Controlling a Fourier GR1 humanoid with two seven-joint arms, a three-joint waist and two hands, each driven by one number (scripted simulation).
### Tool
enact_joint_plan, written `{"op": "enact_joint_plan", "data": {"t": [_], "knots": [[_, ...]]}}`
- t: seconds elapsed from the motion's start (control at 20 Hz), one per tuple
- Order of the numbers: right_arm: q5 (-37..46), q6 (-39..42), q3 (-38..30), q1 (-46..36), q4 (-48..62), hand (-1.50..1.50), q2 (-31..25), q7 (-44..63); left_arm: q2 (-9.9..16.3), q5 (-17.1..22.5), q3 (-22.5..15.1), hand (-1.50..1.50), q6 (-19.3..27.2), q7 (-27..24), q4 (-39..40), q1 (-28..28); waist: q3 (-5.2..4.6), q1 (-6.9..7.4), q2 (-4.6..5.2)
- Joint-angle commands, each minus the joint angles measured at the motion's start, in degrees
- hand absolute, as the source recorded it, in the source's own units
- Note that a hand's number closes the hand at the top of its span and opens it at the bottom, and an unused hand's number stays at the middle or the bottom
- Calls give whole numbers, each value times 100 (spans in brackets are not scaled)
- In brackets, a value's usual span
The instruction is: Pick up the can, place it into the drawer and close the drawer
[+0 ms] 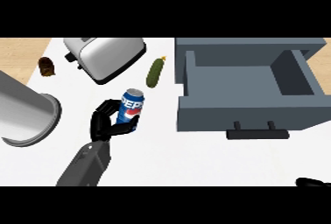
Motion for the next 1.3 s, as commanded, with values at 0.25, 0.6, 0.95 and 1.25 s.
{"op": "enact_joint_plan", "data": {"t": [0.25,0.6,0.95,1.25], "knots": [[-85,-10,-11,-178,-23,-150,-89,213,341,-96,-98,150,-1088,350,421,-840,-2,-42,17],[13,15,-149,180,-312,-150,-42,135,-77,-430,-715,150,-455,1424,-1053,-817,9,74,-51],[385,-108,-26,-147,366,-150,36,-299,-187,-455,-1204,150,-41,3008,-2399,-1393,10,120,-52],[466,-154,188,-209,111,-150,81,-51,-193,-306,-1223,150,404,3759,-2651,-2088,4,16,-10]]}}
